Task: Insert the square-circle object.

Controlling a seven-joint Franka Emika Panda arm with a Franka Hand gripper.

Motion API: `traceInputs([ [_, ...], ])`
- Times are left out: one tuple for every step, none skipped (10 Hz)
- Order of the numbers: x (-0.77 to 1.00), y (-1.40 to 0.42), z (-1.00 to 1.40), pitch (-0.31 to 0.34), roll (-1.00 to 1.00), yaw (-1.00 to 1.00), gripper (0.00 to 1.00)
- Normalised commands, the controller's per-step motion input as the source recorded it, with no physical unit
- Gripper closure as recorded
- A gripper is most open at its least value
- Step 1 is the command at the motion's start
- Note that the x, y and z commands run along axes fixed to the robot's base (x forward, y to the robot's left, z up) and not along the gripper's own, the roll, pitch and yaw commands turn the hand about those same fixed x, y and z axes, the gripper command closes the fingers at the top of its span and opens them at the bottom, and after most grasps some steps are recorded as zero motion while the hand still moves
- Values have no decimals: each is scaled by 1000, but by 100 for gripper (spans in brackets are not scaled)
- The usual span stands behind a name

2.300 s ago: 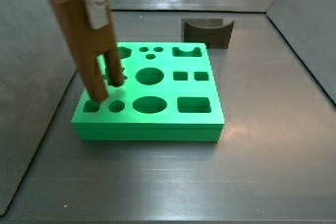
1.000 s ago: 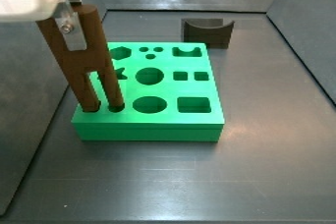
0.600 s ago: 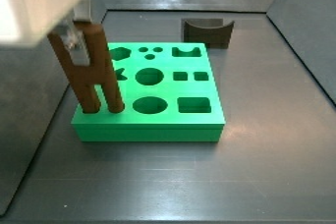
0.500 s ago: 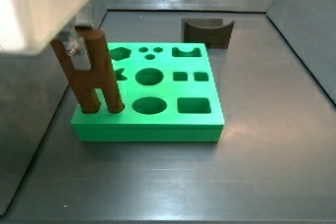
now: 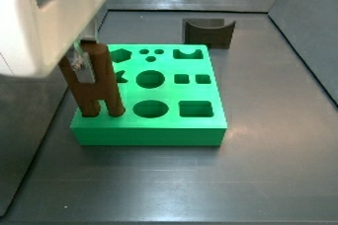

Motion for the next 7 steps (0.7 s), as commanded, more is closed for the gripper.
traceInputs([
  [0, 0, 0, 0, -13, 0, 100],
  [29, 0, -97, 77, 1, 0, 100],
  [197, -26, -231, 163, 53, 0, 100],
  [260, -49, -351, 216, 94, 0, 100],
  [246, -17, -297, 197, 54, 6, 100],
  [43, 0, -129, 7, 26, 20, 100],
  [0, 0, -146, -50, 0, 0, 100],
])
